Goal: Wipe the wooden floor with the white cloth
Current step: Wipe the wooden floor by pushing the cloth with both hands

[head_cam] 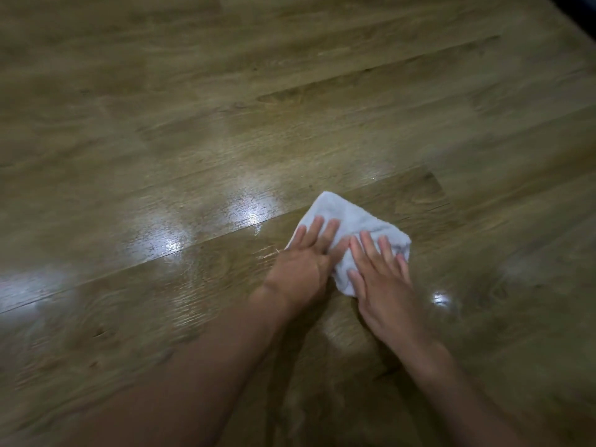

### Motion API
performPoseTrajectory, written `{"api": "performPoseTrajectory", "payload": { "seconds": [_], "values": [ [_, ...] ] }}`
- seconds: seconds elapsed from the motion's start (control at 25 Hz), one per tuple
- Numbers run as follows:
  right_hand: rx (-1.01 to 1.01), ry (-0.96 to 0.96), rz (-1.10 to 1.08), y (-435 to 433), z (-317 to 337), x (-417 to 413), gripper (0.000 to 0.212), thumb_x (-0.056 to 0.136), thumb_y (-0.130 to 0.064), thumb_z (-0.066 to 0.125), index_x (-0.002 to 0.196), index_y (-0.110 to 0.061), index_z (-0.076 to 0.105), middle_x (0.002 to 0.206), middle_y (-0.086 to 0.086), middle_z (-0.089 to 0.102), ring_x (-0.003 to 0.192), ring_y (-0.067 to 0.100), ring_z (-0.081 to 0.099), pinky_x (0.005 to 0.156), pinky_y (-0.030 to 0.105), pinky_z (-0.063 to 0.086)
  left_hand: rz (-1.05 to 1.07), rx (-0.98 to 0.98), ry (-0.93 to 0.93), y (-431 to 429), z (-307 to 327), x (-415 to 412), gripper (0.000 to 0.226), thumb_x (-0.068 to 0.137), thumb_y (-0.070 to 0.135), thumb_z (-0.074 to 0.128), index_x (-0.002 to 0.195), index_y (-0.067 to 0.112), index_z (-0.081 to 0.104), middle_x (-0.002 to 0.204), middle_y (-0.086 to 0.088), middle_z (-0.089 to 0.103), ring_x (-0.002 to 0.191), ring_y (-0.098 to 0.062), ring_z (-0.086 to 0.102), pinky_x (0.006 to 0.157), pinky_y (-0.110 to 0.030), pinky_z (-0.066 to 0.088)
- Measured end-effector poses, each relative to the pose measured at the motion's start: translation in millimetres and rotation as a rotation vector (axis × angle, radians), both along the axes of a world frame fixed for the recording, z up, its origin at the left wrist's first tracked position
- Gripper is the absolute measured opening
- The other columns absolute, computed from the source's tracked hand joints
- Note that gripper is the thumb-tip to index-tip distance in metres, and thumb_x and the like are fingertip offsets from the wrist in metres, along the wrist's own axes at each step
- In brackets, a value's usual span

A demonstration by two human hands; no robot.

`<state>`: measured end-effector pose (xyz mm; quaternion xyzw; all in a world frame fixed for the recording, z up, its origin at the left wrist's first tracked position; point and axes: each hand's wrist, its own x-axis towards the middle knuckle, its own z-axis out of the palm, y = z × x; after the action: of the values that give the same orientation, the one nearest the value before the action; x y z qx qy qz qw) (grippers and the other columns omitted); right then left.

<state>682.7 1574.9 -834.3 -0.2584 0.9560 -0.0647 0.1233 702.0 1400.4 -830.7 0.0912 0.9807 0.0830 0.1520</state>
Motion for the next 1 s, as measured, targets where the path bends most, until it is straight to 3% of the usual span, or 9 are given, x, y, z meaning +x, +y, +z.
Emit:
{"api": "performPoseTrajectory", "payload": {
  "seconds": [0.12, 0.28, 0.56, 0.8, 1.0],
  "values": [
    [0.002, 0.002, -0.012, -18.7, 1.6, -42.4, 0.052, 0.101, -0.038, 0.018, 0.153, -0.027, 0.013, 0.161, -0.009, 0.005, 0.148, 0.018, -0.002, 0.118, 0.043, 0.005, 0.046, -0.070, -0.028, -3.4, 7.2, -36.5, 0.059, 0.102, 0.026, 0.026, 0.152, 0.021, -0.005, 0.160, -0.011, -0.010, 0.147, -0.032, -0.011, 0.119, -0.042, -0.003],
    [-0.001, -0.055, 0.033, -34.1, 3.4, -110.3, 0.051, 0.103, -0.036, 0.020, 0.153, -0.028, 0.010, 0.161, -0.009, 0.002, 0.148, 0.019, -0.004, 0.118, 0.042, 0.002, 0.218, 0.000, -0.138, -5.0, 23.7, -92.3, 0.060, 0.102, 0.028, 0.030, 0.152, 0.026, -0.002, 0.161, -0.007, -0.009, 0.147, -0.030, -0.009, 0.119, -0.045, 0.003],
    [0.014, 0.030, 0.014, 34.0, -4.5, -35.3, 0.057, 0.098, -0.044, 0.010, 0.152, -0.027, 0.017, 0.160, -0.009, 0.012, 0.148, 0.018, 0.004, 0.117, 0.042, 0.009, 0.070, -0.005, -0.089, 39.9, 14.2, -31.0, 0.059, 0.101, 0.025, 0.025, 0.152, 0.028, -0.006, 0.160, -0.007, -0.013, 0.147, -0.029, -0.014, 0.120, -0.045, -0.002],
    [0.042, -0.011, 0.007, 2.0, -3.8, -90.6, 0.052, 0.102, -0.034, 0.022, 0.153, -0.027, 0.011, 0.161, -0.008, 0.003, 0.148, 0.021, -0.001, 0.117, 0.045, 0.003, 0.218, 0.025, -0.206, 26.7, 25.9, -74.8, 0.061, 0.101, 0.029, 0.029, 0.152, 0.028, -0.004, 0.160, -0.002, -0.015, 0.147, -0.025, -0.015, 0.121, -0.042, 0.000],
    [-0.030, -0.086, 0.013, 13.3, 4.0, -70.0, 0.051, 0.104, -0.035, 0.021, 0.153, -0.027, 0.010, 0.161, -0.009, 0.002, 0.148, 0.022, -0.005, 0.117, 0.041, -0.003, 0.099, -0.022, -0.189, 26.9, 33.7, -58.7, 0.061, 0.102, 0.034, 0.028, 0.152, 0.025, -0.006, 0.160, -0.009, -0.014, 0.147, -0.031, -0.013, 0.120, -0.045, 0.003]
  ]
}}
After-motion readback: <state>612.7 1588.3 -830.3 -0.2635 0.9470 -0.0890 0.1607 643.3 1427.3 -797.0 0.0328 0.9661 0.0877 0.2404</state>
